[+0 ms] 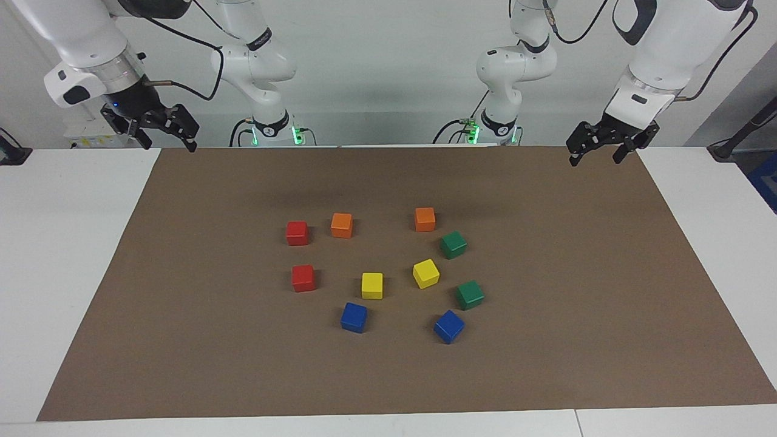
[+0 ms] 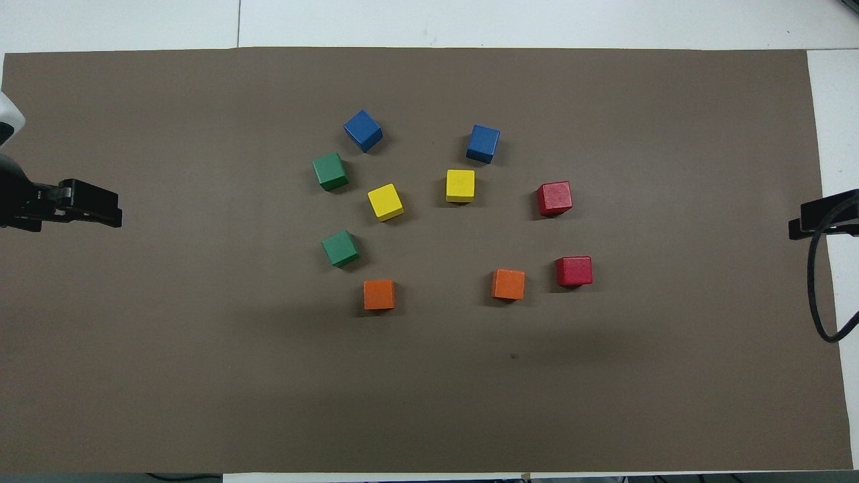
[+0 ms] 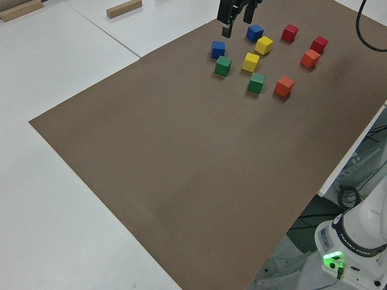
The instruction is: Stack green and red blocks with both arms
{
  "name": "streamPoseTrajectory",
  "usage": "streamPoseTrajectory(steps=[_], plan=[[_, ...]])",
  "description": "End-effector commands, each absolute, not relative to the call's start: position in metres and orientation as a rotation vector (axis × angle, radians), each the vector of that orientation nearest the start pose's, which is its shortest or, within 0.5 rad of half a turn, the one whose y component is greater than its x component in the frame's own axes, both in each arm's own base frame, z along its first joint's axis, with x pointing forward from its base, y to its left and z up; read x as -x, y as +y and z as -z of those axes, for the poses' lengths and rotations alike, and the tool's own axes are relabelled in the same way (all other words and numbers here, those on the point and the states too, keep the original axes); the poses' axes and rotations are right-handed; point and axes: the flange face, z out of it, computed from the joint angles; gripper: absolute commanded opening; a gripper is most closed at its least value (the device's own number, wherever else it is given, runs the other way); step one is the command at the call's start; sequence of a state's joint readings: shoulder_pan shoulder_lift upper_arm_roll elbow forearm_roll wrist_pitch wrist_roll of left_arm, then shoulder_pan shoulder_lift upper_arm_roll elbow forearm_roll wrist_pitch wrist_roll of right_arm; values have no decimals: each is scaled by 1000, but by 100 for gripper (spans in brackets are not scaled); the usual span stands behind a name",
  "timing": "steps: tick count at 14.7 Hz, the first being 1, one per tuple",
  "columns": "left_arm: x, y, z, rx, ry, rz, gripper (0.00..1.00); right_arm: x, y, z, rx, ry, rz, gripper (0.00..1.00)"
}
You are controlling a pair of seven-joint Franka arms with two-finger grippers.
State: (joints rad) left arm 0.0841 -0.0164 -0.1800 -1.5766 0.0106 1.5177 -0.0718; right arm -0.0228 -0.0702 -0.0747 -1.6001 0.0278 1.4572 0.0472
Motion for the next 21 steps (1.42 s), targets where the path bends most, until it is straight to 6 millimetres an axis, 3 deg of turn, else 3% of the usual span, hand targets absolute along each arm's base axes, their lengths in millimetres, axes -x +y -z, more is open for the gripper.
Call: streamPoseTrajectory(steps=[1,12,14,15,17,18,20,21], plan=[[-543,-52,-630,3132,21,-81,100,-514,-49,-641,3092,240,-123,100],[-546,-48,-618,3130,5,-107,100,-515,-49,-642,3090,283,-112,100],[-546,-51,-622,3128,-93,-78,100,-515,-50,-642,3090,283,-109,100],[-549,-56,-628,3132,-153,7,100,-515,-52,-642,3090,288,-107,100],[-548,-66,-612,3133,-152,-23,100,-515,-53,-642,3089,295,-107,100],[-549,-84,-604,3134,-135,-50,100,-515,-53,-641,3089,300,-107,100],[-561,-96,-586,3127,-281,-68,100,-515,-53,-640,3089,315,-93,100],[-566,-117,-576,3140,-309,-76,100,-515,-48,-640,3088,334,-80,100]])
